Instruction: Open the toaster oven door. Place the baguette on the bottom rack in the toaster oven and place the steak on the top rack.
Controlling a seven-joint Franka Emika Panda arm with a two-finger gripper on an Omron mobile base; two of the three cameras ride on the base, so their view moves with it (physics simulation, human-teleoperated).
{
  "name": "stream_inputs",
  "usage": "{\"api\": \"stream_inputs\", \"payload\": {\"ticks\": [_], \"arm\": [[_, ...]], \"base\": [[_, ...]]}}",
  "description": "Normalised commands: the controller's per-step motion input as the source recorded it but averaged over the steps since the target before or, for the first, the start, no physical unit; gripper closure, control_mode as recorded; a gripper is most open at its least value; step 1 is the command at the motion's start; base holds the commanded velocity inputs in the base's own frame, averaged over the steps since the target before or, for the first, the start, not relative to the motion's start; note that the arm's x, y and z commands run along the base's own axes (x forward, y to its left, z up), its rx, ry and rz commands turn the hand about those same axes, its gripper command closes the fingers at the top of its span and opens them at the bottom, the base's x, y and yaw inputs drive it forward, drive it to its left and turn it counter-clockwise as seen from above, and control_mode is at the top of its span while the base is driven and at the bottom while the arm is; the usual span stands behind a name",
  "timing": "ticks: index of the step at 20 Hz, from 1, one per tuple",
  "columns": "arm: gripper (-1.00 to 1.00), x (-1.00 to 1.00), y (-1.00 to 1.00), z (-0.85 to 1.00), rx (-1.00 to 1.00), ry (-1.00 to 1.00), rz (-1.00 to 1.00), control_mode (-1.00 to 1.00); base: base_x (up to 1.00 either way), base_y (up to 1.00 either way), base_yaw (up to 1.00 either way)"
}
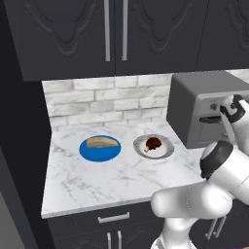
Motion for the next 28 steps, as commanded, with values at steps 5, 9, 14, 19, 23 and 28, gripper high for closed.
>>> {"api": "stream_inputs", "payload": {"ticks": [5, 9, 14, 19, 23, 28], "arm": [[-1.0, 0.09, -0.44, 0.22, 0.12, 0.0, 0.17, -1.0], [-1.0, 0.29, -0.31, 0.05, 0.1, 0.0, 0.15, -1.0], [-1.0, 0.31, -0.04, -0.21, 0.08, 0.0, 0.11, -1.0], [-1.0, 0.32, 0.0, -0.38, 0.12, 0.0, 0.03, -1.0], [-1.0, 0.34, 0.08, -0.43, 0.13, 0.01, 0.0, -1.0], [-1.0, 0.2, 0.2, -0.85, 0.03, 0.12, 0.0, -1.0]], "base": [[0.0, 0.0, 0.0], [0.0, 0.0, 0.0], [0.0, 0.0, 0.0], [0.0, 0.0, 0.0], [0.0, 0.0, 0.0], [0.0, 0.0, 0.0]]}}
